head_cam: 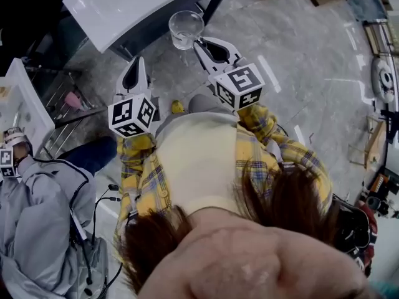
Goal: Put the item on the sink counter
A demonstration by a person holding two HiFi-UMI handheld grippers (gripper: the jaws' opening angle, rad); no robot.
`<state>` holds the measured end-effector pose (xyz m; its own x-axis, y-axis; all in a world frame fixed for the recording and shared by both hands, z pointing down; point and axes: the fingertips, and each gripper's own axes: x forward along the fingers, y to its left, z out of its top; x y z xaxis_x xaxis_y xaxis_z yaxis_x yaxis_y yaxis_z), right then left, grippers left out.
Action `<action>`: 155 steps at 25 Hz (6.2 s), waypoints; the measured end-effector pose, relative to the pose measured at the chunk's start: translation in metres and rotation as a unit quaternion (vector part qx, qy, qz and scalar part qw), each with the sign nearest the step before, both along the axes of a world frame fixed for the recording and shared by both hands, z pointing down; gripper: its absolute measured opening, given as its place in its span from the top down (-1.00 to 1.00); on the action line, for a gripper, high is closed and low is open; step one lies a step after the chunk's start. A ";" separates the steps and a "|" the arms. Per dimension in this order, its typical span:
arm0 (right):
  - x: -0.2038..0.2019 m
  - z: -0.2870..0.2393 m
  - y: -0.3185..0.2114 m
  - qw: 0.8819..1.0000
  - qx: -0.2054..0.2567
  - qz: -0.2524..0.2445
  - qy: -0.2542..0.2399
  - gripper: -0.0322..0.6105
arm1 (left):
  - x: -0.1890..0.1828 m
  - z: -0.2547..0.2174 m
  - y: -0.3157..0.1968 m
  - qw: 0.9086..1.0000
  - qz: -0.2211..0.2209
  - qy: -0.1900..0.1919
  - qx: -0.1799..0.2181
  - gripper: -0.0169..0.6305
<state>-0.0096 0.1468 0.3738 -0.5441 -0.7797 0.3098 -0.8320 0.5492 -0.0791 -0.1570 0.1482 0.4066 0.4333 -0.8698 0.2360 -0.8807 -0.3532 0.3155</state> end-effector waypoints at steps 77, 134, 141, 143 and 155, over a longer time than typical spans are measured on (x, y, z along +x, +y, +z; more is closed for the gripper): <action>0.019 0.075 -0.488 0.997 -0.011 -0.068 0.020 0.79 | 0.028 0.040 -0.398 0.995 -0.093 -0.028 -0.034 0.93; -0.015 0.127 -0.549 0.996 0.015 -0.067 0.053 0.79 | 0.001 0.060 -0.405 0.993 -0.109 -0.012 -0.045 0.93; -0.008 0.121 -0.539 0.997 0.018 -0.053 0.060 0.78 | 0.003 0.056 -0.402 0.994 -0.105 -0.003 -0.040 0.93; -0.005 0.119 -0.535 0.997 0.020 -0.050 0.062 0.78 | 0.005 0.054 -0.401 0.994 -0.102 -0.003 -0.036 0.93; 0.006 0.105 -0.509 0.996 0.025 -0.055 0.059 0.78 | 0.016 0.043 -0.392 0.995 -0.094 -0.007 -0.023 0.93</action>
